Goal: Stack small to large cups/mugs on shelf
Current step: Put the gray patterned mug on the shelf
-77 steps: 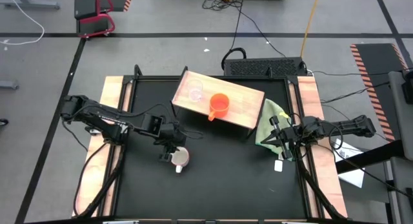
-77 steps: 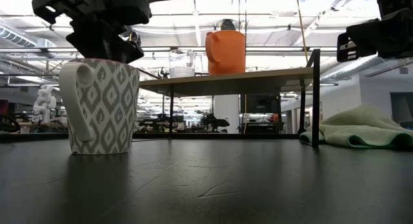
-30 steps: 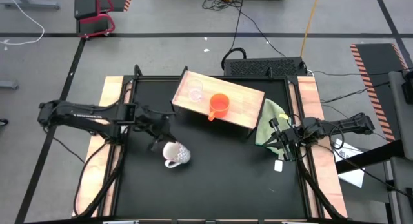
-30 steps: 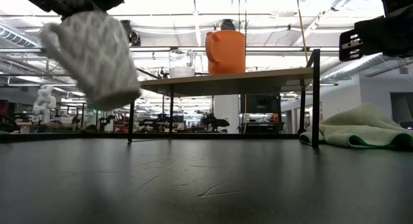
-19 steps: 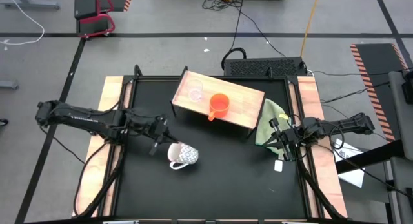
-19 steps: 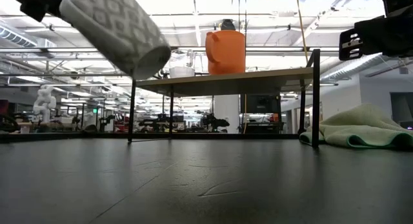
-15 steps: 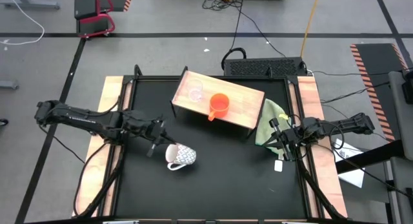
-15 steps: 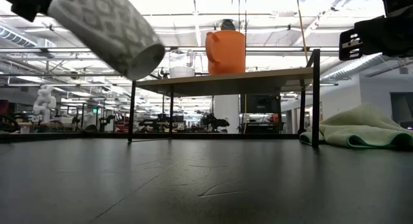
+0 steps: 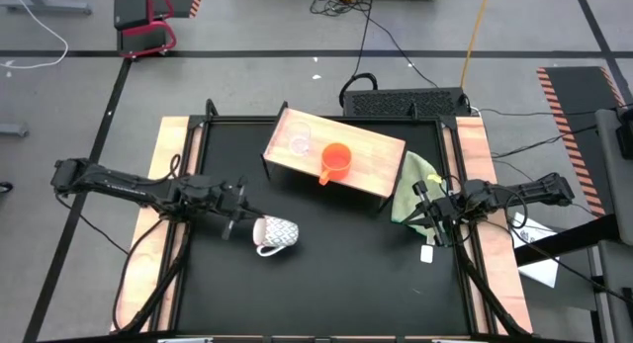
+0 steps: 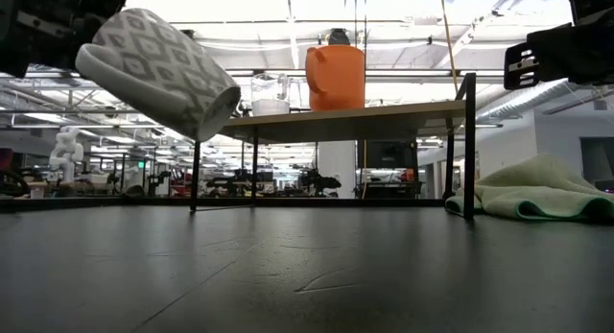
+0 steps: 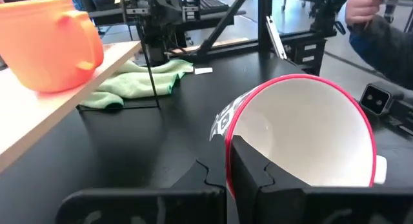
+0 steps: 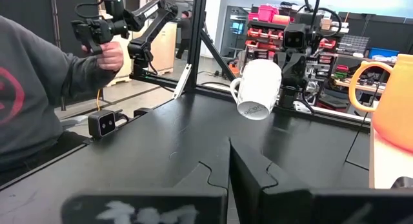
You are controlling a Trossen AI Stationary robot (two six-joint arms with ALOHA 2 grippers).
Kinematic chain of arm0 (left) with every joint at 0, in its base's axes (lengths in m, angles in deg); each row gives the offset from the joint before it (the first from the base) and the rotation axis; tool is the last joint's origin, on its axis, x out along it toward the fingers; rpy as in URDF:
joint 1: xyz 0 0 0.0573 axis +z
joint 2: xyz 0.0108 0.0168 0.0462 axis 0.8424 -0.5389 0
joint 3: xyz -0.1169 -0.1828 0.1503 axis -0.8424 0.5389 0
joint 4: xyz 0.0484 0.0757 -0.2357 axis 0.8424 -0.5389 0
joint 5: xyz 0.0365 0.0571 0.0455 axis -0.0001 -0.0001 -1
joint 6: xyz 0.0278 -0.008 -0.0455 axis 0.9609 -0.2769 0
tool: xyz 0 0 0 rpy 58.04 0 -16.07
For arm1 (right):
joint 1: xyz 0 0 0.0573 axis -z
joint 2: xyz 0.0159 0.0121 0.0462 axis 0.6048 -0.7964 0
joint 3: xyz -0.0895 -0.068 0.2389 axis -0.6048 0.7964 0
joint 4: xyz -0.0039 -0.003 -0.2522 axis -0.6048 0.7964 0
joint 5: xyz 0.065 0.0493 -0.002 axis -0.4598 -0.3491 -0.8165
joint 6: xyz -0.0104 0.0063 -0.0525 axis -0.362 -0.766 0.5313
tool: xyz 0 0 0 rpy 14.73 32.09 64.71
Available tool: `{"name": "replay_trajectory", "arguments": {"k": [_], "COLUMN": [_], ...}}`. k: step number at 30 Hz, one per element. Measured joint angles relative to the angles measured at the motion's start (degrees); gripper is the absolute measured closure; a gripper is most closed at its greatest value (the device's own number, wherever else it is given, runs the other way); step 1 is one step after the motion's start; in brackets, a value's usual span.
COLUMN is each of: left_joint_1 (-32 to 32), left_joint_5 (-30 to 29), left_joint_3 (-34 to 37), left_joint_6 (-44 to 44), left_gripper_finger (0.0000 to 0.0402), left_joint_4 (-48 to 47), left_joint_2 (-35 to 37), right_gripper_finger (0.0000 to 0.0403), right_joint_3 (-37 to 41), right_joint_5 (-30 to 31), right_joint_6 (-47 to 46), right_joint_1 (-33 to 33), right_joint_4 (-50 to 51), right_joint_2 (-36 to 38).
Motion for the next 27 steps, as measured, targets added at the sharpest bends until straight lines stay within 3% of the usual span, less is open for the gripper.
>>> {"name": "replay_trajectory", "arguments": {"k": [13, 18, 27], "left_joint_1": [2.03, 2.21, 2.19], "left_joint_5": [-0.55, -6.67, -6.04], "left_joint_3": [1.29, 1.18, 1.08], "left_joint_6": [-2.0, -5.93, -4.63], "left_gripper_finger": [0.0398, 0.0398, 0.0398], "left_joint_4": [0.38, 5.18, 12.22], "left_joint_2": [0.01, 0.0, -0.14], "right_gripper_finger": [0.0403, 0.0403, 0.0403], "right_joint_3": [-0.01, 0.0, 0.0], "right_joint_5": [0.0, 0.0, 0.01], "right_joint_6": [-0.07, -0.07, 0.05], "right_joint_1": [0.01, 0.01, 0.01], "right_joint_4": [-0.02, -0.04, -0.04], "right_joint_2": [0.0, 0.0, 0.0]}}
